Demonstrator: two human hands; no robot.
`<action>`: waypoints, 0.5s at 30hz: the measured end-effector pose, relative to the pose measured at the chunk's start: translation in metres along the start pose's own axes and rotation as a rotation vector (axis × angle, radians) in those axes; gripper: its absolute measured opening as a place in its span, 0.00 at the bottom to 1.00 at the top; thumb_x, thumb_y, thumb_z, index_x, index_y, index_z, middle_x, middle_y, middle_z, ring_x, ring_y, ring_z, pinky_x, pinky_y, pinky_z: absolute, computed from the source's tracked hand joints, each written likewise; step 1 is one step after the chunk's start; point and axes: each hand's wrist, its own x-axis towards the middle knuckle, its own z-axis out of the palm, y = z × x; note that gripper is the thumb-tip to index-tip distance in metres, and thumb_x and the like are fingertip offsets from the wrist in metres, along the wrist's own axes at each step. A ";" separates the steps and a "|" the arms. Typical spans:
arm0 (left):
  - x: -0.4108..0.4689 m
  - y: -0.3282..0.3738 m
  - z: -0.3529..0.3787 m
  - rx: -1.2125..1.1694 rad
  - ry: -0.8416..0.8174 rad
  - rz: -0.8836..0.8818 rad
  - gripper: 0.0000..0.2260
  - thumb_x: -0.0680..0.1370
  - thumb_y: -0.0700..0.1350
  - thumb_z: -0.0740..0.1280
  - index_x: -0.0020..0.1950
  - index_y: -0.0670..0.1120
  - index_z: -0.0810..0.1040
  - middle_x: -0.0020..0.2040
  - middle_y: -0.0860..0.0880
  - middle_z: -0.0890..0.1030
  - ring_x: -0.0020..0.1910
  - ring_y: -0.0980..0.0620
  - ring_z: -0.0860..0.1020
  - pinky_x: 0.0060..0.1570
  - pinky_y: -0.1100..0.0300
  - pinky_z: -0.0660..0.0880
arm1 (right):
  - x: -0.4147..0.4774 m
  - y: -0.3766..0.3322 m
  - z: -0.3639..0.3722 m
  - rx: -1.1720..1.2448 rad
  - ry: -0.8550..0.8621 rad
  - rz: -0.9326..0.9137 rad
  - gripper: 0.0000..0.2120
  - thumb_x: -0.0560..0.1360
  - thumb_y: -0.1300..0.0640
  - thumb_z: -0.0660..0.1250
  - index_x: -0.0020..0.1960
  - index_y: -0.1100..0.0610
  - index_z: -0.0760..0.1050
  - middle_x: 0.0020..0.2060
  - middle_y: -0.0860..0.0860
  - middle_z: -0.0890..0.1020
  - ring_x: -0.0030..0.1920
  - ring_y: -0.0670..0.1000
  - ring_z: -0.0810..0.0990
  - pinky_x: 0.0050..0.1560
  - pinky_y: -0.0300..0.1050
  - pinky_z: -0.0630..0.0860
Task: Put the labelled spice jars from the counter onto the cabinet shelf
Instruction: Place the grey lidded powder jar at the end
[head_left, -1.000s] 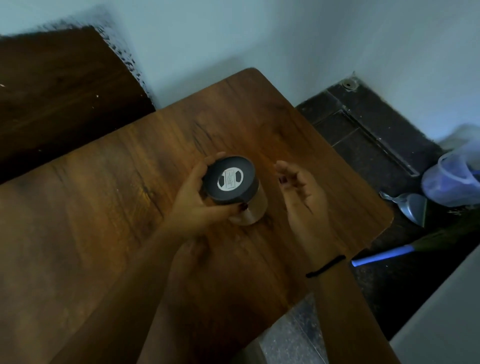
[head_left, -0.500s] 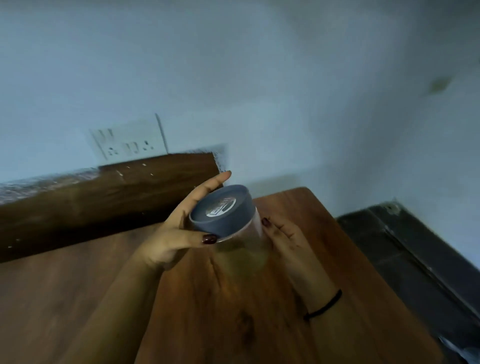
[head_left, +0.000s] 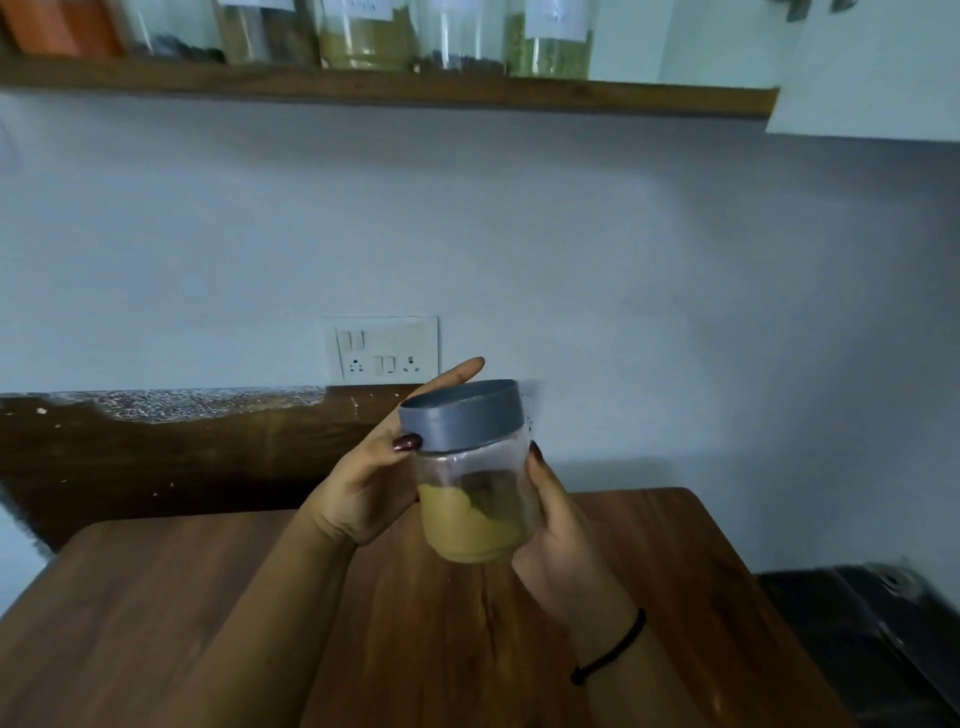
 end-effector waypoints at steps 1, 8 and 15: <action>-0.002 0.002 0.002 0.002 -0.078 0.059 0.23 0.79 0.44 0.65 0.73 0.41 0.70 0.68 0.42 0.77 0.67 0.45 0.75 0.65 0.52 0.73 | 0.000 -0.003 0.004 -0.052 0.036 -0.017 0.21 0.69 0.39 0.70 0.56 0.50 0.84 0.57 0.56 0.83 0.57 0.53 0.82 0.58 0.49 0.78; -0.021 0.001 0.021 0.036 0.377 -0.006 0.33 0.76 0.69 0.57 0.73 0.49 0.71 0.67 0.41 0.78 0.68 0.42 0.75 0.59 0.51 0.78 | 0.006 -0.012 0.025 -0.188 0.046 -0.126 0.39 0.68 0.33 0.71 0.62 0.65 0.77 0.57 0.64 0.81 0.59 0.63 0.80 0.60 0.56 0.77; -0.039 -0.010 0.030 0.016 0.472 -0.012 0.30 0.81 0.62 0.47 0.74 0.45 0.68 0.68 0.41 0.76 0.68 0.42 0.75 0.62 0.51 0.76 | 0.005 -0.003 0.045 -0.026 -0.009 -0.091 0.21 0.79 0.45 0.59 0.62 0.56 0.79 0.59 0.61 0.81 0.59 0.59 0.81 0.55 0.50 0.80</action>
